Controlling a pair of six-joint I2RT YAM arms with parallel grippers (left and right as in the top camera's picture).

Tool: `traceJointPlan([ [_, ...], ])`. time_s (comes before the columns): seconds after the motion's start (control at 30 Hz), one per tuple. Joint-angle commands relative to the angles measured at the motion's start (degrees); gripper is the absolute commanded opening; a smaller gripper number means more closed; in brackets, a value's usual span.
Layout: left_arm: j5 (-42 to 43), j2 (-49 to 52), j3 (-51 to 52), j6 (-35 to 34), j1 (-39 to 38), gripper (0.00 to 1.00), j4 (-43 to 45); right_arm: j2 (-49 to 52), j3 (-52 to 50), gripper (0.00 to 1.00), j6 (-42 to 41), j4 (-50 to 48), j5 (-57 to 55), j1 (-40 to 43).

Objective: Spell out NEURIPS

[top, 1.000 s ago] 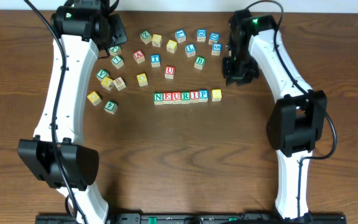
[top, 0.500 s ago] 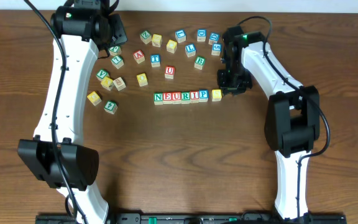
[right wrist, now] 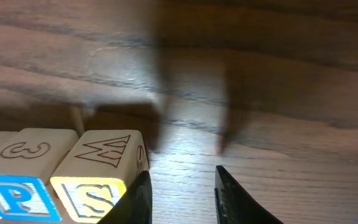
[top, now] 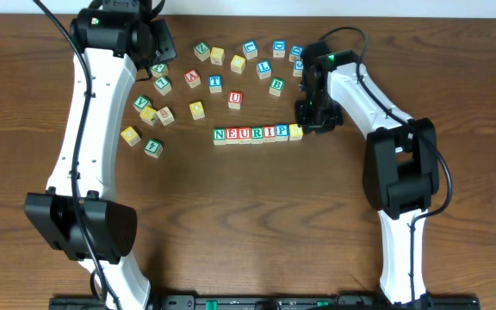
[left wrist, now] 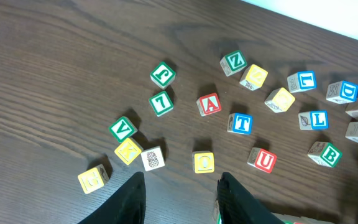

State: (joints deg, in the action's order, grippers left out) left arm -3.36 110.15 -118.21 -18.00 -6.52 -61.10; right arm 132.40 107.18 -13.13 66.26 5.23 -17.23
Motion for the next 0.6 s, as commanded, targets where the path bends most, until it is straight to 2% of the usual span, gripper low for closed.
traceJointPlan([
  [0.0,-0.4,0.3,-0.1,0.6,0.0,0.38,-0.1,0.3,-0.2,0.29,0.3,-0.3,-0.4,-1.2],
  [0.57,-0.4,0.3,-0.2,0.6,0.0,0.38,-0.1,0.1,2.4,0.28,0.3,0.7,-0.4,-1.1],
])
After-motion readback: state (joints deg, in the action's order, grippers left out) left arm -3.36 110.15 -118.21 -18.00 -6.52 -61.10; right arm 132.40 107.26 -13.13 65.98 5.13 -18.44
